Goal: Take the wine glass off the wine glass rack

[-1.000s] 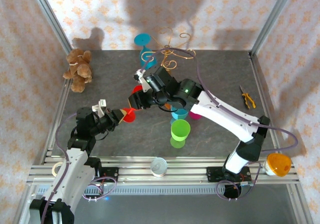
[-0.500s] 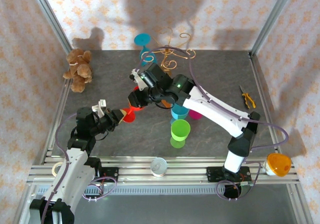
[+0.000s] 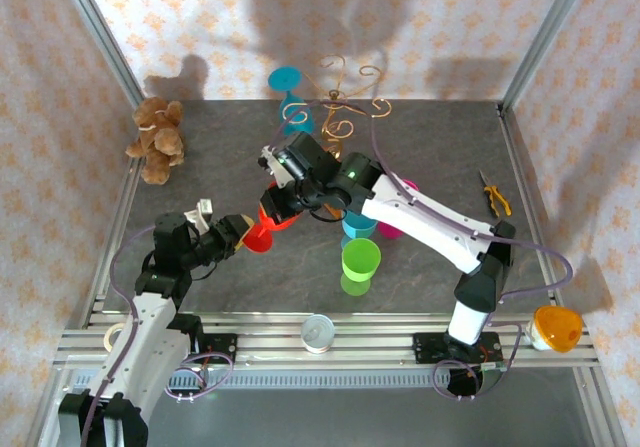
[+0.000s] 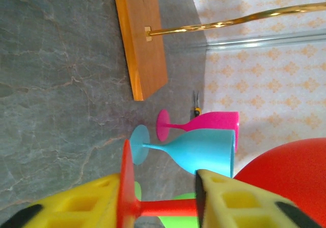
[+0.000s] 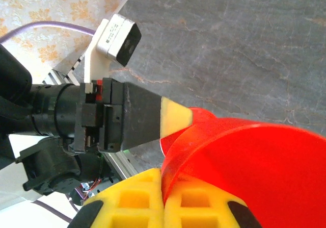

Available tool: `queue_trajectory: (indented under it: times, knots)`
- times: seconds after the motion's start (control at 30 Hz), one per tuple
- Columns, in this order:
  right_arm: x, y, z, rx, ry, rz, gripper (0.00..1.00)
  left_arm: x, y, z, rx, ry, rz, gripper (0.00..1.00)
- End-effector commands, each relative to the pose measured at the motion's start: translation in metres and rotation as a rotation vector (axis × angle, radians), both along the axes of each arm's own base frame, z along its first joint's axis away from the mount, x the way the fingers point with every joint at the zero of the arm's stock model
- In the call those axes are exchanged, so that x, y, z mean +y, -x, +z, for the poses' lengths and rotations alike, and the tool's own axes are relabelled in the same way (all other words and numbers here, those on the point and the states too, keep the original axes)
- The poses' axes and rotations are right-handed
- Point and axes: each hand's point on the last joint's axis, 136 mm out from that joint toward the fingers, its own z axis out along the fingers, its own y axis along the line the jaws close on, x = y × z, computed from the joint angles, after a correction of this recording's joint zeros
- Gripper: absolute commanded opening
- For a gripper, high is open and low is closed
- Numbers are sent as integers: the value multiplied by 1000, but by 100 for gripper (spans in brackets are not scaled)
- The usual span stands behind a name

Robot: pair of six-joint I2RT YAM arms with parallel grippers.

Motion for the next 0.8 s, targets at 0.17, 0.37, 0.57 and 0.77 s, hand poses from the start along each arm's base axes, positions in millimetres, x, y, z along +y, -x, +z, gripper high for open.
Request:
queue_trajectory:
  times: [0.17, 0.37, 0.57, 0.77]
  knots:
    - [-26, -12, -36, -11, 119, -133, 0, 6, -7, 15, -40, -53, 20, 48]
    - [-41, -20, -56, -38, 191, -202, 0, 11, -4, 14, -31, -109, 26, 48]
    - [-55, -24, -75, -48, 250, -255, 0, 13, -4, 11, -23, -124, 34, 48]
    - [-65, -26, -87, -64, 303, -286, 0, 15, -5, 8, -12, -145, 36, 48]
